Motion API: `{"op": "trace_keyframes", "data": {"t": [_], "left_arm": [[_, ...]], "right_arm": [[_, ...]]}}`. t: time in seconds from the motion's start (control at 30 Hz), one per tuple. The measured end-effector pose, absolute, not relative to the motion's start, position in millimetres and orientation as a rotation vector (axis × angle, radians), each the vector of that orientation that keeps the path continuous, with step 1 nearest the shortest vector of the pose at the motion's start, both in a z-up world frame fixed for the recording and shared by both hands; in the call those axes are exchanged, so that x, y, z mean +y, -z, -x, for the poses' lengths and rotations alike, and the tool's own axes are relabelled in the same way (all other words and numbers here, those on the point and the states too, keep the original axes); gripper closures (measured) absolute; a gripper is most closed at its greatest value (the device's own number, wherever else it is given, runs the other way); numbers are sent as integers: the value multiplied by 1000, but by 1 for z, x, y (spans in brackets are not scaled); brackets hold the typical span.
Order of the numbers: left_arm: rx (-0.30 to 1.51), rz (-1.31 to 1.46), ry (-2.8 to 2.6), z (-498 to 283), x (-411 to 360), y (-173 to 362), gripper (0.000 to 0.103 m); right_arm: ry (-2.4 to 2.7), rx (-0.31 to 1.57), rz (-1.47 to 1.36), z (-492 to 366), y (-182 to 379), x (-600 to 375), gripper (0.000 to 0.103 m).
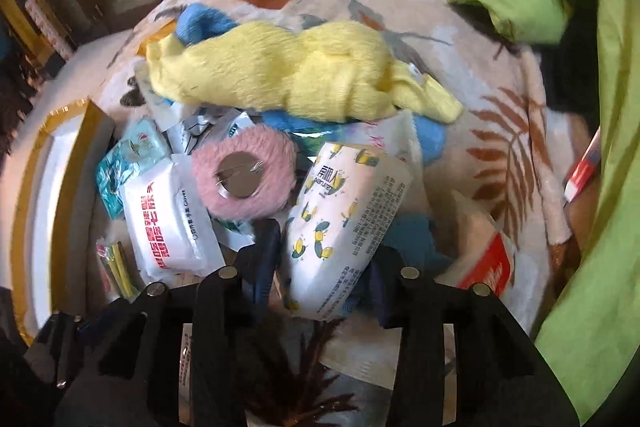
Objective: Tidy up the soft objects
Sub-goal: 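Grasp the yellow-printed tissue pack with right gripper while left grasps the silver sachet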
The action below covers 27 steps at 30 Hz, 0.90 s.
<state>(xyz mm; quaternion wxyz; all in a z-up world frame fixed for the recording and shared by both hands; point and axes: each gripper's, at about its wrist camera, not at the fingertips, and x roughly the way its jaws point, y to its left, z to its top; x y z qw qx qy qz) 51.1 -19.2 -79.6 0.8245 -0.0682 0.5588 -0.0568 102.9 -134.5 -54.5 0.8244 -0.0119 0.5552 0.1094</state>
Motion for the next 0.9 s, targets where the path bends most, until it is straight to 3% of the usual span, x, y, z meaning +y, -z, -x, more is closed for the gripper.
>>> {"op": "trace_keyframes", "data": {"t": [0.4, 0.5, 0.6, 0.67, 0.73, 0.9], "left_arm": [[1197, 146, 132, -64, -35, 83, 2], [1190, 207, 140, -68, -28, 80, 2], [1195, 230, 133, -71, -25, 80, 13], [1209, 171, 99, -72, -28, 83, 27], [1204, 75, 66, -69, -37, 82, 49], [1199, 133, 79, -72, -33, 80, 60]], "right_arm": [[-310, 1160, -88, -86, 48, -162, 72], [-327, 1152, -145, -84, 45, -169, 78], [-356, 1113, -170, -78, 37, -170, 81], [-358, 1097, -166, -76, 33, -170, 81], [-362, 1101, -172, -77, 35, -171, 81], [-375, 1100, -225, -72, 36, -178, 81]]}}
